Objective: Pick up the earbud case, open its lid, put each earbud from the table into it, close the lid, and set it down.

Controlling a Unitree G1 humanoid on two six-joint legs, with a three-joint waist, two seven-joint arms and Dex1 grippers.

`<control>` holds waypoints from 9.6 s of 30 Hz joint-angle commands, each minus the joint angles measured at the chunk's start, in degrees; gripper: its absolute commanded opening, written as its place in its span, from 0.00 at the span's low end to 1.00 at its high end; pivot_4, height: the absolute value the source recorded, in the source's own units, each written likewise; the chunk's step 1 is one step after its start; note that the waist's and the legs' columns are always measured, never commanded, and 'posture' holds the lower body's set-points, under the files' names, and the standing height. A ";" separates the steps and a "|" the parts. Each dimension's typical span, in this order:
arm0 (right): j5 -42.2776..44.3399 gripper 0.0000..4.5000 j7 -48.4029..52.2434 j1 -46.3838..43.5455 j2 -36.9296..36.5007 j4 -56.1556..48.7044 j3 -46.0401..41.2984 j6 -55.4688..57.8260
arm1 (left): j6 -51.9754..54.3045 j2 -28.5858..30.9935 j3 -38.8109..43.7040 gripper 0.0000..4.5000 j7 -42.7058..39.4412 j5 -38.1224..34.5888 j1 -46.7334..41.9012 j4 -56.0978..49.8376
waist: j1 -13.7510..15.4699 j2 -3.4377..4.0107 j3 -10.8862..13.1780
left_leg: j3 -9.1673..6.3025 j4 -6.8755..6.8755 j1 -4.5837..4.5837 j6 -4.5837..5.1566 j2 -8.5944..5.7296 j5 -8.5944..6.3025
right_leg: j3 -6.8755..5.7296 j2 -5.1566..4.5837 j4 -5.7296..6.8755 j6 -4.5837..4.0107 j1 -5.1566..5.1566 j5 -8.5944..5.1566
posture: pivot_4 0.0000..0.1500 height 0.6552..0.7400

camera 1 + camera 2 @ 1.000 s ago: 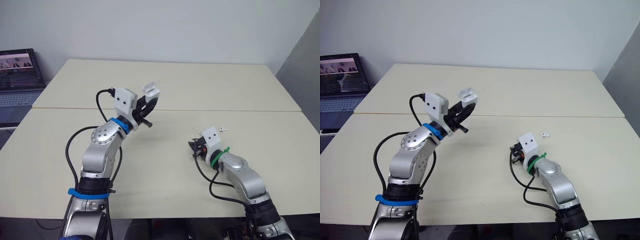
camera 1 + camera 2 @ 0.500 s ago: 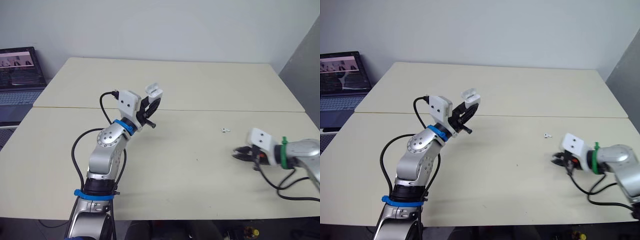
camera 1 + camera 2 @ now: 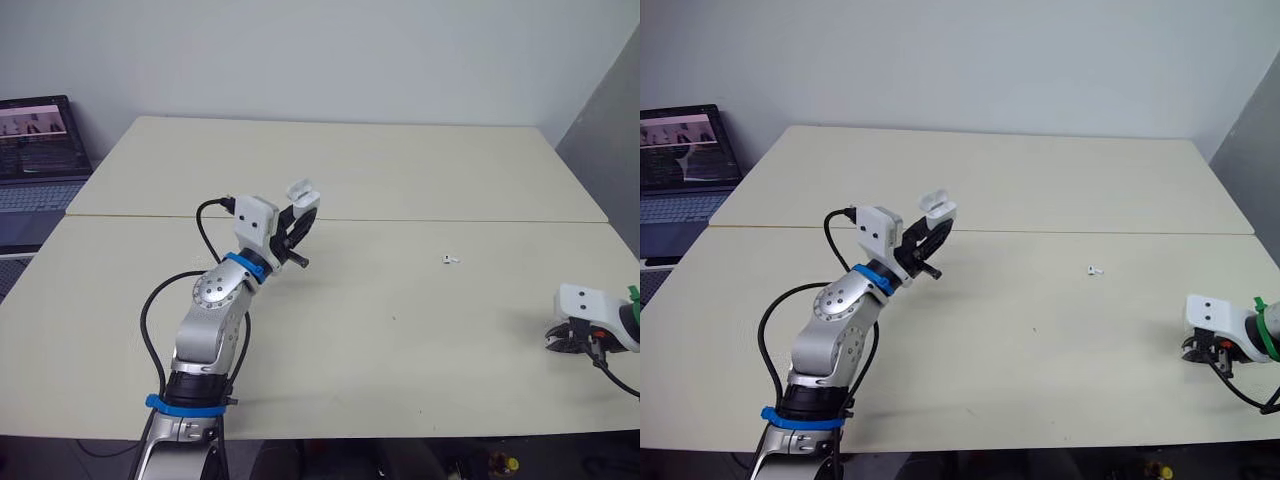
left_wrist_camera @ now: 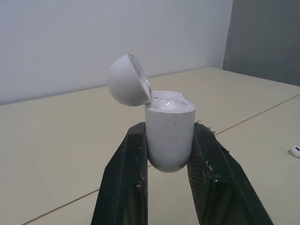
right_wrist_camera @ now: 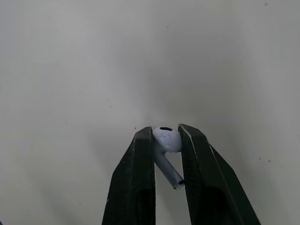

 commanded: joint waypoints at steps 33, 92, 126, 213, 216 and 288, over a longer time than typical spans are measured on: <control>2.52 0.09 0.69 1.79 0.56 -5.60 -2.99 10.06 | 0.26 0.51 -0.34 0.17 0.45 -0.24 0.31 -3.34 | 0.22 0.00 0.00 | -0.02 0.06 0.04 0.00 -0.02 0.00 | -0.02 -0.01 0.03 0.01 0.06 0.01 | 1.00 1.00; 32.10 0.09 -60.33 -27.73 67.67 -29.27 -7.30 39.75 | -5.47 -5.10 -5.43 0.17 -3.97 -0.35 -6.14 0.95 | -0.19 0.02 -0.02 | -0.20 -0.06 -0.18 -0.01 0.07 0.01 | -0.16 0.07 -0.02 0.00 -0.10 0.12 | 1.00 1.00; 13.14 0.46 -28.02 -24.21 28.15 4.03 0.08 10.07 | -5.25 -2.26 -4.97 0.17 -4.15 0.01 -1.86 -0.57 | -0.20 0.14 0.08 | 0.09 -0.14 -0.15 0.00 0.04 0.00 | 0.07 0.03 -0.22 0.03 -0.11 0.12 | 1.00 1.00; -6.56 0.39 -4.43 7.20 2.07 -0.82 -4.36 -6.92 | -1.52 -2.85 -5.91 0.17 -0.32 -0.09 3.75 -6.92 | -0.04 -0.04 0.12 | 0.16 -0.02 0.78 0.01 -0.04 -0.06 | 0.17 -0.05 -0.27 -0.17 0.80 -0.12 | 1.00 1.00; -6.89 0.39 -4.09 6.49 2.31 -0.04 -3.94 -8.05 | -1.54 -2.81 -5.97 0.17 -0.17 -0.11 3.82 -6.99 | -0.05 -0.06 0.11 | 0.19 0.02 0.79 0.01 -0.04 -0.06 | 0.19 -0.06 -0.27 -0.17 0.80 -0.12 | 1.00 1.00; 30.91 0.09 -50.53 -18.60 58.53 -30.90 -6.53 28.35 | 5.34 -5.79 -4.11 0.17 -6.33 -10.59 -4.06 -6.84 | -0.23 0.09 0.18 | -0.15 -0.09 -0.22 -0.02 0.06 -0.08 | -0.10 0.06 -0.12 0.07 -0.11 0.03 | 1.00 1.00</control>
